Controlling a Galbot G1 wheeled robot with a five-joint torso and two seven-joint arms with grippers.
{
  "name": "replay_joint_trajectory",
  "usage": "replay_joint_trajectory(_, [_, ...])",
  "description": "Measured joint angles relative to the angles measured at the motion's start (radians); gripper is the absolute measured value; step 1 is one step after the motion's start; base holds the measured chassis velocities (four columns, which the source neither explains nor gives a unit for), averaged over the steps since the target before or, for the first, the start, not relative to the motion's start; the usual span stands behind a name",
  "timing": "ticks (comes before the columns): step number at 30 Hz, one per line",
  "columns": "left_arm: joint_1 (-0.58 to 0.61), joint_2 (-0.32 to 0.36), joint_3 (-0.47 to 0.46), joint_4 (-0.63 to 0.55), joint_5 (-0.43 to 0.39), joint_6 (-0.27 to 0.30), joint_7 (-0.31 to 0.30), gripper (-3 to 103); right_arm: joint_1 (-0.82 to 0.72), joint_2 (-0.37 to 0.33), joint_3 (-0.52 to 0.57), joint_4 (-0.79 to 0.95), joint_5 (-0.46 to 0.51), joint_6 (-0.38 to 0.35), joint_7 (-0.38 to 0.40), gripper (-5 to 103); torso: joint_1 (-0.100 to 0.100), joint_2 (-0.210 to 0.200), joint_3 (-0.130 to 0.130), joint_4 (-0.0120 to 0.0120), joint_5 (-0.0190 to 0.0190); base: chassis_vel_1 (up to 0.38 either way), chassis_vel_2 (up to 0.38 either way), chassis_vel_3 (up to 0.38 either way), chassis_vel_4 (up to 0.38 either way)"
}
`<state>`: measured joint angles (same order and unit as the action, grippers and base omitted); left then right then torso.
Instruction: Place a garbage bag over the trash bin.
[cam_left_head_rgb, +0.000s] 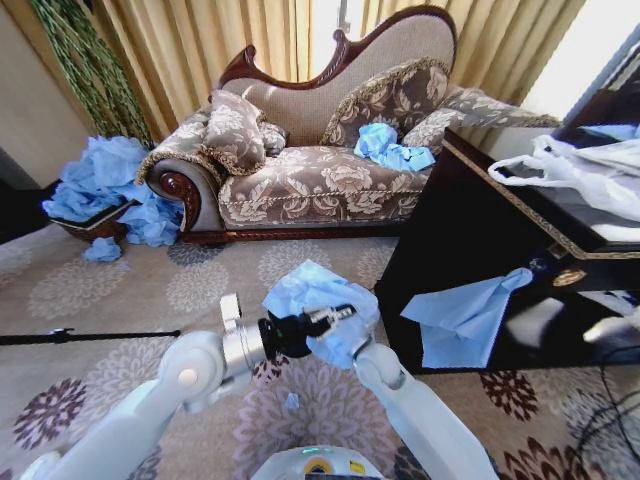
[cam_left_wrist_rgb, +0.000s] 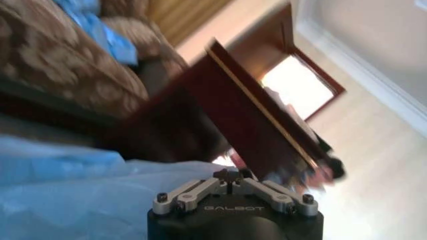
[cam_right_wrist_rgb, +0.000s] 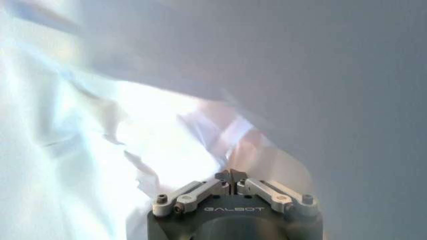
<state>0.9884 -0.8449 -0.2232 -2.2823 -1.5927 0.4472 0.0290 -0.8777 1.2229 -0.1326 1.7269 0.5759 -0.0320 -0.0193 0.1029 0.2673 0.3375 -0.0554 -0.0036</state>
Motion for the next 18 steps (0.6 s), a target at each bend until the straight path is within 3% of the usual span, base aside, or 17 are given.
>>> replay_joint_trajectory(6, [-0.038,-0.054,-0.031,0.065,-0.031,-0.044,-0.039,0,0.092,-0.013,-0.071,-0.035,0.039,-0.038,0.031,0,0.000,0.000,0.000,0.0001,0.0002,0.000,0.000,0.000,0.000])
replay_joint_trajectory(9, [-0.036,-0.114,-0.051,0.115,-0.054,-0.106,-0.088,0,0.177,-0.024,-0.132,-0.069,0.075,-0.097,0.060,0,0.000,0.000,0.000,0.0001,0.0002,0.000,0.000,0.000,0.000])
replay_joint_trajectory(18, [-0.002,-0.206,-0.118,0.203,-0.072,-0.204,-0.141,0,0.341,-0.012,-0.248,-0.172,0.172,-0.239,0.103,0,0.000,0.000,0.000,0.0001,0.0002,0.000,0.000,0.000,0.000])
